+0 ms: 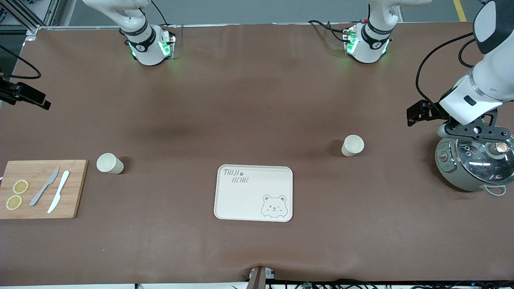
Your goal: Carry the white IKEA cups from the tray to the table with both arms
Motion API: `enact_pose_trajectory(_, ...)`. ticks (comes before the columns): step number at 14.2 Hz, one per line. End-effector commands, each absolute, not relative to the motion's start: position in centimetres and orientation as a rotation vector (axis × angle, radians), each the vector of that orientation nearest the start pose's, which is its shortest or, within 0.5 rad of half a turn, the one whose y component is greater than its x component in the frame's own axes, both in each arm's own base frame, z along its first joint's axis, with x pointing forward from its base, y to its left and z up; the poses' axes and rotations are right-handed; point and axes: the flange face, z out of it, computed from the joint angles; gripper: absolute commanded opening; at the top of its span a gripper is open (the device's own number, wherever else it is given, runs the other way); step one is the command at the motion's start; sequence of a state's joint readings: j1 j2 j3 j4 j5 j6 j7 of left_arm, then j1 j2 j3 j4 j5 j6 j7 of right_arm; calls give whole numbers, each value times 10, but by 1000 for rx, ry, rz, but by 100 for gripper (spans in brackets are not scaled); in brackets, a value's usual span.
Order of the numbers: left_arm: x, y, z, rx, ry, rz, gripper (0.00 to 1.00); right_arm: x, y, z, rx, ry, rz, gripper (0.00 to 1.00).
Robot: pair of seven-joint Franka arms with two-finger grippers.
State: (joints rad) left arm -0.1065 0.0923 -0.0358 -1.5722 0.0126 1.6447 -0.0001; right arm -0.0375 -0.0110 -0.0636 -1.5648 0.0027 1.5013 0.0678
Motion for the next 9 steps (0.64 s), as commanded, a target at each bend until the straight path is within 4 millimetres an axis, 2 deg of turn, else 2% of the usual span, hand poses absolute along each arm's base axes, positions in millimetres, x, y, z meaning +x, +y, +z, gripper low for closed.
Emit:
enact_pose_trajectory(1,581,-81,581,-3120,222,42,100,530,-54,633,-3134,243,61,100)
enact_pose_trajectory(6,581,-81,581,-3120,215,42,100,530,-54,635,-3143,114,37,100)
enact_pose_trajectory(9,580,-82,582,-3120,215,42,100,529,-55,633,-3142,116,46,100)
